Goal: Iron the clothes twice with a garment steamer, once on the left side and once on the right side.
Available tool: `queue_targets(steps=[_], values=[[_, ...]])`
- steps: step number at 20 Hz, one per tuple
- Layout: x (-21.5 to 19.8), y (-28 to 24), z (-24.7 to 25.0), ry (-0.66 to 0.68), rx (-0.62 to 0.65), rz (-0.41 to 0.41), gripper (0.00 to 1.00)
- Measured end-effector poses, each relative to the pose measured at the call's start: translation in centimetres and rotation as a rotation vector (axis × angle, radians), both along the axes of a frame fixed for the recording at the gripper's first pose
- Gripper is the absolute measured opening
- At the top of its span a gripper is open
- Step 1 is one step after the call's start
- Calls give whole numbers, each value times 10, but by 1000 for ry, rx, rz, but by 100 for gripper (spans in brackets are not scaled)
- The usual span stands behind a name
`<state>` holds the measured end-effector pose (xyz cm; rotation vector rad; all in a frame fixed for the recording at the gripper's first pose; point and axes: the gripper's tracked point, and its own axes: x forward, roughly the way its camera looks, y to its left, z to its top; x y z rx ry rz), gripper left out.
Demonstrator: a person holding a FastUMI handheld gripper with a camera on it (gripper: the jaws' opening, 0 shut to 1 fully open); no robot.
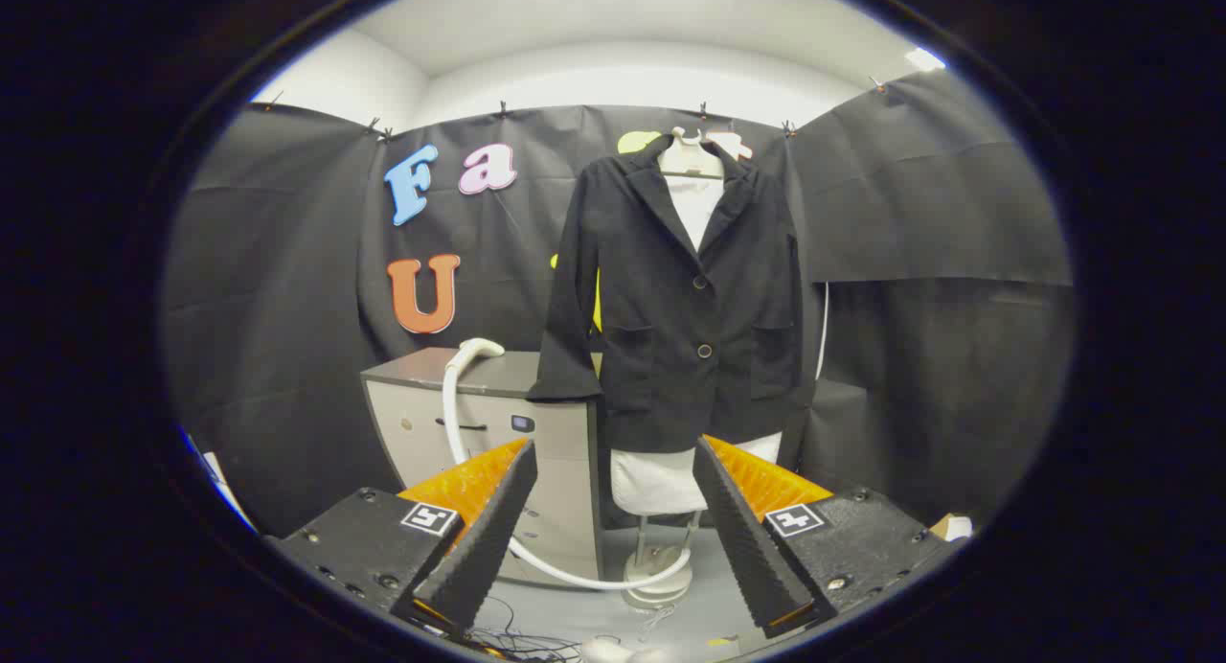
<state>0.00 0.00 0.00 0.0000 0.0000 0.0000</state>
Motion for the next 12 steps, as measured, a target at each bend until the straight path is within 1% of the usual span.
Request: queue_targets(steps=[6,12], values=[[-2,-3,1,-3,2,-12,100],[5,2,1,9,2,-24,100]])
